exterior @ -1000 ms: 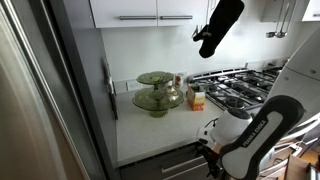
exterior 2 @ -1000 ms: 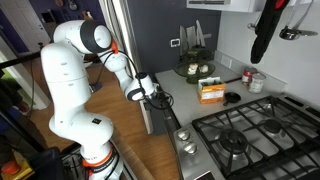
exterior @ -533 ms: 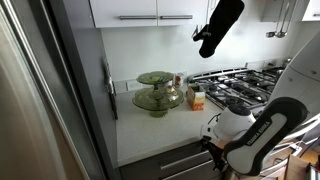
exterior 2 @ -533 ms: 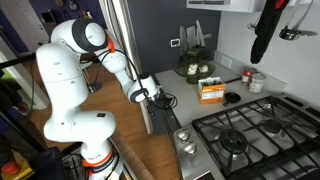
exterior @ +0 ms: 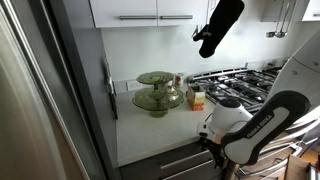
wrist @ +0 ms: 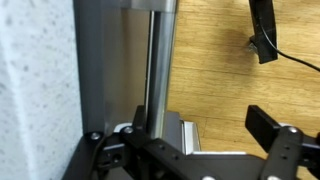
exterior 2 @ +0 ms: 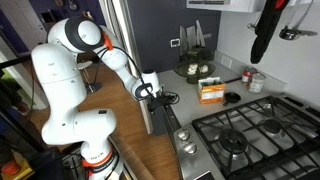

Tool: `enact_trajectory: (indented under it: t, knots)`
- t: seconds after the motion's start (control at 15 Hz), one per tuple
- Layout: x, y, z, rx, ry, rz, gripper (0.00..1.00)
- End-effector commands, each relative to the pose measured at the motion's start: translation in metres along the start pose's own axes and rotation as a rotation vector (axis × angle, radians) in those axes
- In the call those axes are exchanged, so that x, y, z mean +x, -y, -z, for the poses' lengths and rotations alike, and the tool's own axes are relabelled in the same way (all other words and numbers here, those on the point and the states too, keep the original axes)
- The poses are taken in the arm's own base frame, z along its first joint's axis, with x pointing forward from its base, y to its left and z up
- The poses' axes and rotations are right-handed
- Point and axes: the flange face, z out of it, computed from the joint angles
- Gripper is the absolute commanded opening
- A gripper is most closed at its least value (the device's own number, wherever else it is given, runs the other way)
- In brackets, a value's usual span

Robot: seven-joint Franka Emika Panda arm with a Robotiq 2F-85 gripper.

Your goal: Open the top drawer to the left, remove it cooking stick and put it on the cupboard

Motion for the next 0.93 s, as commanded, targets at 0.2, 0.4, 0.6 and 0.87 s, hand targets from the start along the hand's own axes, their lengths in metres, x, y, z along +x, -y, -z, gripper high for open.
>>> enact_trajectory:
  t: [0.2, 0.4, 0.6, 0.87]
  knots:
    - [-0.015, 0.037, 0.001, 0.145, 0.035, 0.037, 1.00]
    - [-0.029, 0.052, -0.003, 0.175, 0.001, 0.064, 1.00]
    - [-0.050, 0.060, -0.010, 0.195, 0.000, 0.016, 1.00]
    - [-0.025, 0.046, -0.008, 0.229, -0.037, -0.020, 1.00]
